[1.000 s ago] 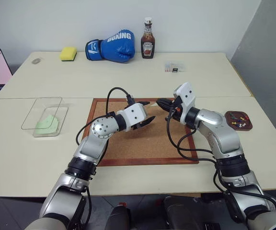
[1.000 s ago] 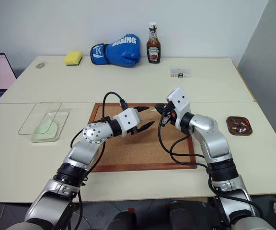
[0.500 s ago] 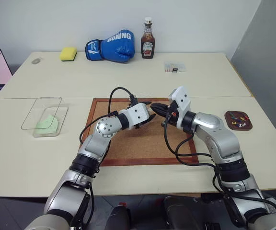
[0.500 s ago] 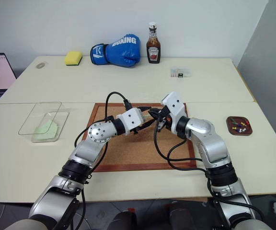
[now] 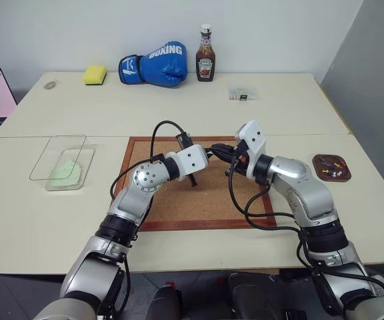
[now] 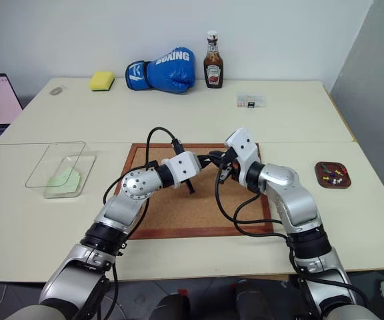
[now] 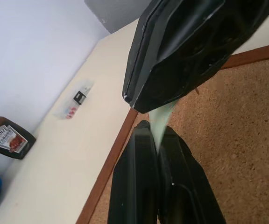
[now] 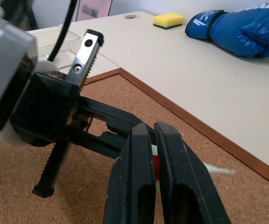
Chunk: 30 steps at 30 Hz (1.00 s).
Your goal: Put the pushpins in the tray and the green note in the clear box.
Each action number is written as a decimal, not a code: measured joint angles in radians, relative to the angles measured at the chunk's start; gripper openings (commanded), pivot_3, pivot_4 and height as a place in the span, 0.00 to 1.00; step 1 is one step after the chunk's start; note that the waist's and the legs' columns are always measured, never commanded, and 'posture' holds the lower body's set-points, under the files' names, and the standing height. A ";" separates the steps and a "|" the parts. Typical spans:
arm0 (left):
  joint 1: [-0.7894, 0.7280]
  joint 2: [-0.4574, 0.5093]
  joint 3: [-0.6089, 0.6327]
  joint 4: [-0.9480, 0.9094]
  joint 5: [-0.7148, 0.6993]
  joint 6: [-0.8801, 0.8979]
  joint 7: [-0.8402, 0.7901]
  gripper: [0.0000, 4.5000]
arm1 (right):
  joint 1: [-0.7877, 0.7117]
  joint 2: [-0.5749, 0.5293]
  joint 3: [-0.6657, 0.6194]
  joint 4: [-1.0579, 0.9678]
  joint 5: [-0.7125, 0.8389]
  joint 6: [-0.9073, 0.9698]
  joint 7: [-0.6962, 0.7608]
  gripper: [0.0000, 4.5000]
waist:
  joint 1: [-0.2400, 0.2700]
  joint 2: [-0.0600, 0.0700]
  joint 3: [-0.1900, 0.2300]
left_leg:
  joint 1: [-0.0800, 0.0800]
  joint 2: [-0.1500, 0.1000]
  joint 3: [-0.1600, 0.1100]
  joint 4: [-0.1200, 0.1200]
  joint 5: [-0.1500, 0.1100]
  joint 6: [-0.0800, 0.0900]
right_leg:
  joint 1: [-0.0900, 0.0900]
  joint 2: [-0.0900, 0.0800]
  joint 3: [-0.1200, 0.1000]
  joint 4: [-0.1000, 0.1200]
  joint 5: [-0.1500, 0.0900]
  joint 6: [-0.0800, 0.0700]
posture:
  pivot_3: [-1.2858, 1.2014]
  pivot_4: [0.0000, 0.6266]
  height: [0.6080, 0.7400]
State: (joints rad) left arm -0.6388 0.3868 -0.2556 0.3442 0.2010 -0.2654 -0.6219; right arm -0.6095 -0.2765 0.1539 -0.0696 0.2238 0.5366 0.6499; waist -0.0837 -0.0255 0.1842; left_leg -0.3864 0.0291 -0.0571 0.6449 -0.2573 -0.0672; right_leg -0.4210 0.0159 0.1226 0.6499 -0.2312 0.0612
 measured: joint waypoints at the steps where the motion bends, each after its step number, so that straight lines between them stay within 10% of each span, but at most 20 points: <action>1: 0.000 0.004 -0.005 0.007 0.012 -0.013 0.002 0.00 | -0.002 0.000 -0.001 0.003 0.002 0.000 0.000 0.00 | 0.000 0.000 0.000 | 0.000 0.000 0.000 0.000 0.000 0.000 | 0.000 0.000 0.000 0.000 0.000 0.000 | 0.52 0.24 1.00; 19: -0.034 0.080 -0.048 0.134 0.135 -0.237 0.080 0.00 | -0.075 -0.012 -0.122 0.056 0.067 0.023 -0.045 0.00 | 0.000 0.000 0.000 | -0.001 0.000 0.000 0.000 0.000 0.000 | 0.000 0.000 0.000 0.000 0.000 0.000 | 0.52 0.24 1.00; 30: 0.066 -0.054 0.016 -0.243 -0.350 0.410 -0.186 0.00 | 0.078 -0.158 -0.255 0.072 -0.015 0.005 -0.202 0.00 | 0.001 0.000 0.000 | -0.004 0.000 -0.002 0.000 0.000 0.000 | -0.001 0.000 -0.001 -0.001 0.000 0.000 | 0.52 0.24 1.00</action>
State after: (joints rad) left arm -0.5726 0.3328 -0.2399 0.1013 -0.1494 0.1442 -0.8083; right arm -0.5318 -0.4346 -0.1013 0.0028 0.2089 0.5418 0.4482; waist -0.0830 -0.0254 0.1842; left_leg -0.3907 0.0288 -0.0588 0.6453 -0.2573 -0.0671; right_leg -0.4222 0.0156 0.1214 0.6492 -0.2312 0.0610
